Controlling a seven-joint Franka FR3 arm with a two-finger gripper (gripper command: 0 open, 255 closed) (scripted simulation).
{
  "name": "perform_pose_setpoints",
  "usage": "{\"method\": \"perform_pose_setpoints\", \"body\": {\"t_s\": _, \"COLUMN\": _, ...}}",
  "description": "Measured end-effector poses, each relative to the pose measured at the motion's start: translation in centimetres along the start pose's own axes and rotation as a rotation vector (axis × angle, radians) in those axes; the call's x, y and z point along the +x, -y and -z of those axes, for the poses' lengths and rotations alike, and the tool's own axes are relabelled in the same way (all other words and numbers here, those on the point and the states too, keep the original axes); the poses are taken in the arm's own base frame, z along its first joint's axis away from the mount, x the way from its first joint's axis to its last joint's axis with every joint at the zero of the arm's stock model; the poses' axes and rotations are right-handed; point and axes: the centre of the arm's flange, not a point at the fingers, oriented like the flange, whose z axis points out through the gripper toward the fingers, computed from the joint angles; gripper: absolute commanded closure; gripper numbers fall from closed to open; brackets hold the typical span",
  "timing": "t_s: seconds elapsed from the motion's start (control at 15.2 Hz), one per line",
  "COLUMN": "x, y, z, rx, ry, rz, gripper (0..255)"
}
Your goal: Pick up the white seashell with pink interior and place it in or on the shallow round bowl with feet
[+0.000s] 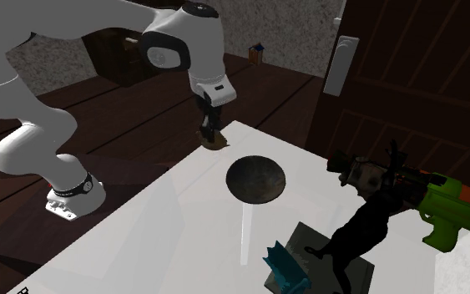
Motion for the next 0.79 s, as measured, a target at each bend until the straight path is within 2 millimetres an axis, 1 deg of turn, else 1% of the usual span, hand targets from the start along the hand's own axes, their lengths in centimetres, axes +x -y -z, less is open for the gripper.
{"method": "perform_pose_setpoints", "body": {"t_s": 0.13, "x": 0.1, "y": 0.1, "z": 1.0, "rx": 0.000, "ry": 0.000, "rz": 0.000, "gripper": 255}}
{"method": "perform_pose_setpoints", "body": {"t_s": 0.26, "x": 1.4, "y": -0.5, "z": 1.6, "rx": 0.000, "ry": 0.000, "rz": 0.000, "gripper": 255}}
{"method": "perform_pose_setpoints", "body": {"t_s": 0.4, "x": 3.5, "y": -1.3, "z": 2.1, "rx": 0.000, "ry": 0.001, "rz": 0.000, "gripper": 255}}
{"method": "perform_pose_setpoints", "body": {"t_s": 0.59, "x": 7.1, "y": -2.8, "z": 2.7, "rx": 0.000, "ry": 0.001, "rz": -0.001, "gripper": 255}}
{"method": "perform_pose_setpoints", "body": {"t_s": 0.79, "x": 10.7, "y": -4.6, "z": 3.5, "rx": 0.000, "ry": 0.000, "rz": 0.000, "gripper": 255}}
